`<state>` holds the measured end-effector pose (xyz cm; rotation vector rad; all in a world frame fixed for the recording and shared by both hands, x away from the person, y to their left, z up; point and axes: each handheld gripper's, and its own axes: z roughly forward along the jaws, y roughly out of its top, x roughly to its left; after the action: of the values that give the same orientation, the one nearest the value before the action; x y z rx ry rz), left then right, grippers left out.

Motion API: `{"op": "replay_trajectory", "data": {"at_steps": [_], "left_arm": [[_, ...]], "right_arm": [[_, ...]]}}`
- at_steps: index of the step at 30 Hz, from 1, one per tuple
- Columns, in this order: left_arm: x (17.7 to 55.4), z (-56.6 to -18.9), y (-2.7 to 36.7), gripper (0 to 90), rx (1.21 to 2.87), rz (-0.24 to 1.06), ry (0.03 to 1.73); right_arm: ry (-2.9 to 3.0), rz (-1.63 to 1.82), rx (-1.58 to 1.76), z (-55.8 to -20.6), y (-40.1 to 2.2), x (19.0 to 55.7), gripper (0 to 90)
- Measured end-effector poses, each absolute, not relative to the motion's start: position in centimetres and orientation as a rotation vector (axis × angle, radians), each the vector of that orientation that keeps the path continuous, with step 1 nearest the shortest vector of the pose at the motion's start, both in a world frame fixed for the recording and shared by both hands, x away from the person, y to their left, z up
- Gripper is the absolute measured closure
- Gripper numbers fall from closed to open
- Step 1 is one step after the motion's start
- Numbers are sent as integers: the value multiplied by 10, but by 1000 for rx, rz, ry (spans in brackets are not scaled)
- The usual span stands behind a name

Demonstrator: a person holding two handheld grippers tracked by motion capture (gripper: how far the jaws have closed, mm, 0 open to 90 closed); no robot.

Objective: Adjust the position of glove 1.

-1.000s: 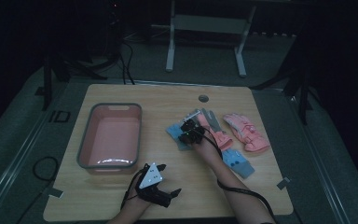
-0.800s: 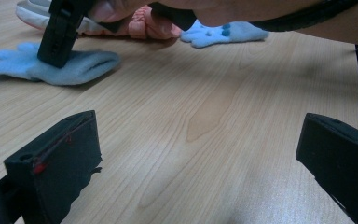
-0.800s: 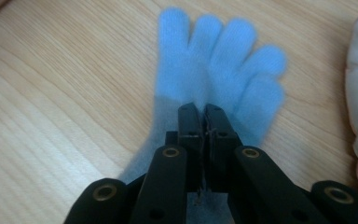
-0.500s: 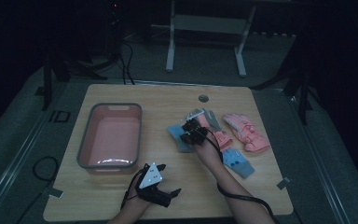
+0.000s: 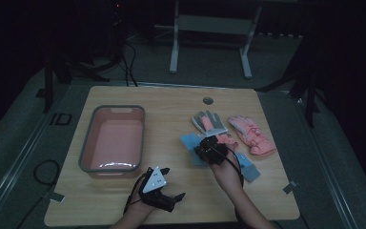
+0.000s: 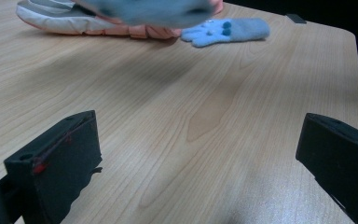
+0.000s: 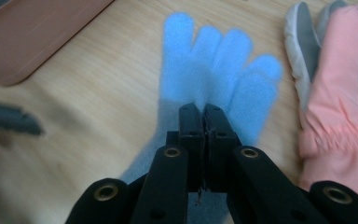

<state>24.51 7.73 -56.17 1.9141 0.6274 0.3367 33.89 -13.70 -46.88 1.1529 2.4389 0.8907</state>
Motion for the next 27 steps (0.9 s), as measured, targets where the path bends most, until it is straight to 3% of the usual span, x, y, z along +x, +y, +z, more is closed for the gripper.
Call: {"op": "replay_trajectory", "data": {"at_steps": [13, 27], "left_arm": [[245, -562, 77, 0, 1921, 346, 620], [245, -562, 77, 0, 1921, 344, 619]], "right_arm": [[2399, 872, 1203, -476, -157, 288, 877], [2445, 788, 1305, -528, -161, 286, 847]]}}
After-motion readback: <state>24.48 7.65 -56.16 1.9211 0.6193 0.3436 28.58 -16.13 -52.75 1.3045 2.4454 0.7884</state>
